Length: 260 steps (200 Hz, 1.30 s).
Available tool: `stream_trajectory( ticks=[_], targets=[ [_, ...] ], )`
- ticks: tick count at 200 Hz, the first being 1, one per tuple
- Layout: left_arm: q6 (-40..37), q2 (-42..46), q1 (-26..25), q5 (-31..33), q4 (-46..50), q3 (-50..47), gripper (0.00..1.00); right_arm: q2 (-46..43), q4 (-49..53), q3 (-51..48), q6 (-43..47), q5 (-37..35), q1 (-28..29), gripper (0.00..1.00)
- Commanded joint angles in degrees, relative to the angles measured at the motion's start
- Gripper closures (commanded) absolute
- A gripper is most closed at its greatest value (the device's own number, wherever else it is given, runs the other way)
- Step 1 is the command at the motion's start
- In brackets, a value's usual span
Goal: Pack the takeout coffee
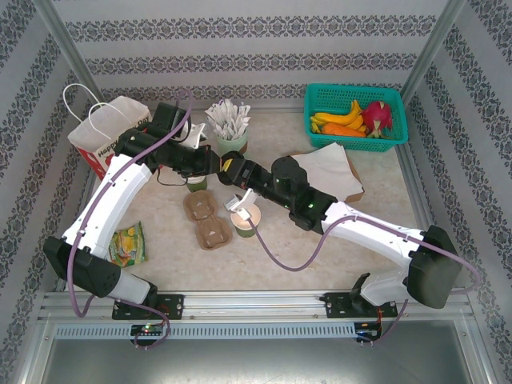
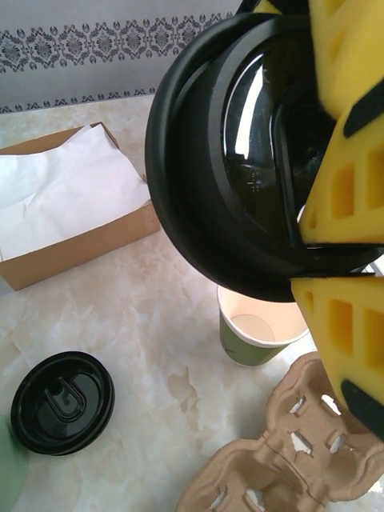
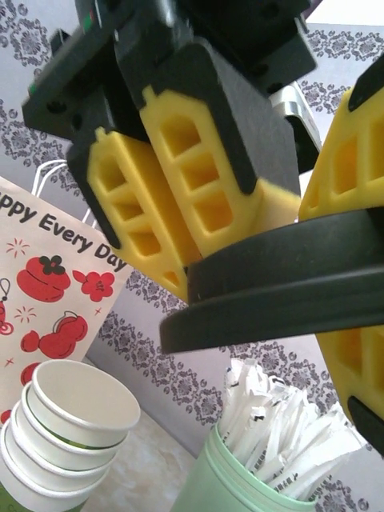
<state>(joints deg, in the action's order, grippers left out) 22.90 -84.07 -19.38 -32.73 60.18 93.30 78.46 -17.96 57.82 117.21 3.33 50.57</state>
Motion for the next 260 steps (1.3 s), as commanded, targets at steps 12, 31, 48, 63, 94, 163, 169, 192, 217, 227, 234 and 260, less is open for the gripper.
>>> stream_trajectory(
  ticks=[12,31,48,63,94,163,169,192,217,227,234,260],
  targets=[
    [-0.38,-0.73,-0.01,1.80,0.03,1.10,1.00,0.79,-1.08,2.43,-1.01,1.90,1.07,1.00],
    [-0.48,-0.35,0.04,3.48,-0.57,1.13,1.00,0.97,0.12,2.56,-2.90,0.63,1.11,0.91],
    [-0.64,0.50,0.09,6.67,-1.47,0.70,1.00,1.06,2.26,2.73,-7.02,-2.99,1.09,0.53],
    [-0.87,2.00,0.02,9.79,-3.05,-0.87,1.00,1.00,6.11,2.74,-13.13,-8.18,1.11,0.32],
    [-0.51,4.01,0.04,17.30,-2.95,-3.97,1.00,-1.91,9.14,0.73,-38.11,-15.82,2.06,0.02],
    [4.38,9.67,-1.63,19.36,-8.56,-16.62,1.00,-6.13,15.10,0.31,-117.84,-33.49,0.47,0.02],
    [5.20,10.31,-2.12,19.28,-9.60,-17.91,1.00,-6.37,15.99,-0.28,-124.24,-32.81,-0.03,0.02],
    [7.43,12.14,-4.31,20.34,-12.05,-21.38,1.00,-7.38,14.36,-5.34,-144.88,-22.01,-3.72,0.02],
    [10.28,13.65,-6.70,18.85,-14.91,-24.51,1.00,-7.79,13.85,-9.66,-163.39,-8.52,-8.96,0.02],
    [11.21,13.84,-7.70,19.19,-14.90,-24.90,1.00,-7.86,13.27,-10.89,-167.42,-1.61,-11.41,0.02],
    [11.82,13.93,-8.53,19.60,-14.77,-24.85,1.00,-7.87,13.75,-11.33,-170.11,2.53,-12.85,0.02],
    [14.42,13.22,-12.73,21.01,-15.84,-25.35,1.00,-8.84,14.03,-13.53,-174.08,11.62,-15.52,0.02]
  ],
)
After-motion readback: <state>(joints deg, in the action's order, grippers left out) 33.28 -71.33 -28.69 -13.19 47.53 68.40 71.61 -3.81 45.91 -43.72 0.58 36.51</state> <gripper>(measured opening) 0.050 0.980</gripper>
